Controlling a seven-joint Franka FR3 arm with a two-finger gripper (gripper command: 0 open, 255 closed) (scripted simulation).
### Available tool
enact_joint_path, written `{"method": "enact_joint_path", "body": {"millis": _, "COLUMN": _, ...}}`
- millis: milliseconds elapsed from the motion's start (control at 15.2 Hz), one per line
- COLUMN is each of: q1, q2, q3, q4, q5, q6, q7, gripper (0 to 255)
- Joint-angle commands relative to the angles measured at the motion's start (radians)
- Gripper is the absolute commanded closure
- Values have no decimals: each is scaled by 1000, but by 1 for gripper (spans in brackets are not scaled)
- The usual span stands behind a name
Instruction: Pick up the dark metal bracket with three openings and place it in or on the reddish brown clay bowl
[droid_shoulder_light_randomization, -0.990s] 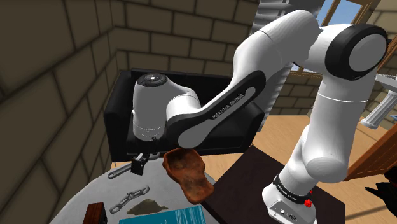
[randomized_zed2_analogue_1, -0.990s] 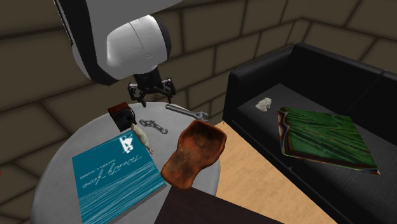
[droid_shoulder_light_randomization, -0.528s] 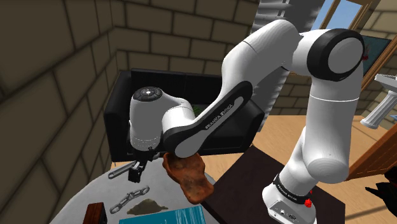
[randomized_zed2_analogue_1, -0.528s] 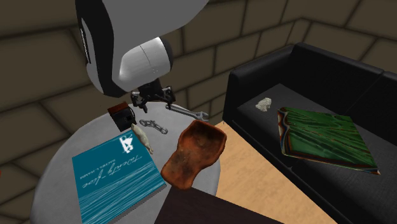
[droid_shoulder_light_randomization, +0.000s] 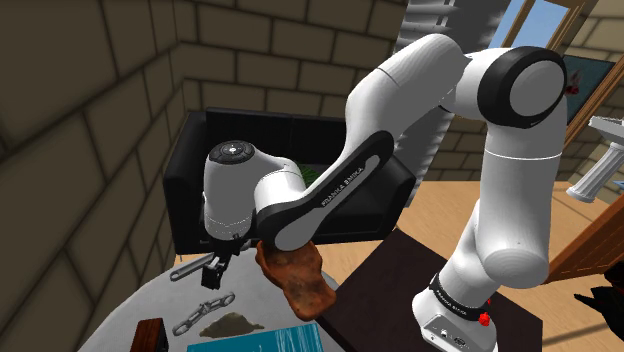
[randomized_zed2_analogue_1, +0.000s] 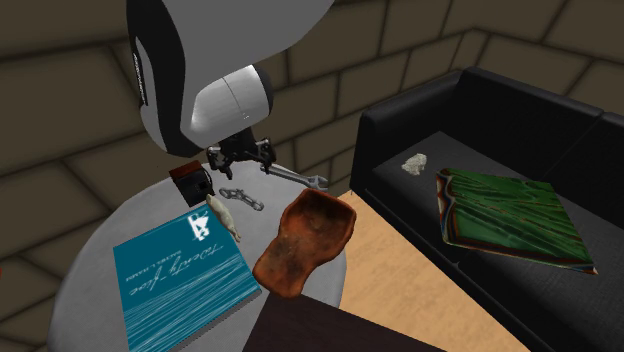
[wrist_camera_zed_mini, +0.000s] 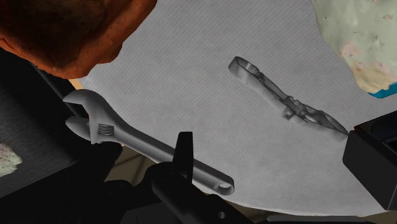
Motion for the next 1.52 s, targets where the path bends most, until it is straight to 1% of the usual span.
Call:
{"method": "enact_joint_path", "body": {"millis": 0, "q1": 0, "q2": 0, "q3": 0, "q4": 0, "q5": 0, "q6": 0, "q7": 0, "gripper": 255}}
{"method": "enact_joint_path", "body": {"millis": 594, "q1": 0, "q2": 0, "q3": 0, "q4": 0, "q5": 0, "q6": 0, "q7": 0, "gripper": 255}}
{"method": "enact_joint_path", "body": {"millis": 660, "q1": 0, "q2": 0, "q3": 0, "q4": 0, "q5": 0, "q6": 0, "q7": 0, "gripper": 0}}
{"method": "enact_joint_path", "body": {"millis": 792, "q1": -2, "q2": 118, "q3": 22, "q4": 123, "q5": -29, "q6": -80, "q7": -199, "gripper": 0}}
{"method": "enact_joint_path", "body": {"millis": 924, "q1": 12, "q2": 236, "q3": 42, "q4": 251, "q5": -66, "q6": -170, "q7": -385, "gripper": 0}}
{"method": "enact_joint_path", "body": {"millis": 1056, "q1": 41, "q2": 350, "q3": 58, "q4": 378, "q5": -107, "q6": -264, "q7": -566, "gripper": 0}}
{"method": "enact_joint_path", "body": {"millis": 1254, "q1": 102, "q2": 501, "q3": 76, "q4": 550, "q5": -168, "q6": -395, "q7": -820, "gripper": 0}}
{"method": "enact_joint_path", "body": {"millis": 1452, "q1": 104, "q2": 520, "q3": 64, "q4": 542, "q5": -180, "q6": -368, "q7": -813, "gripper": 0}}
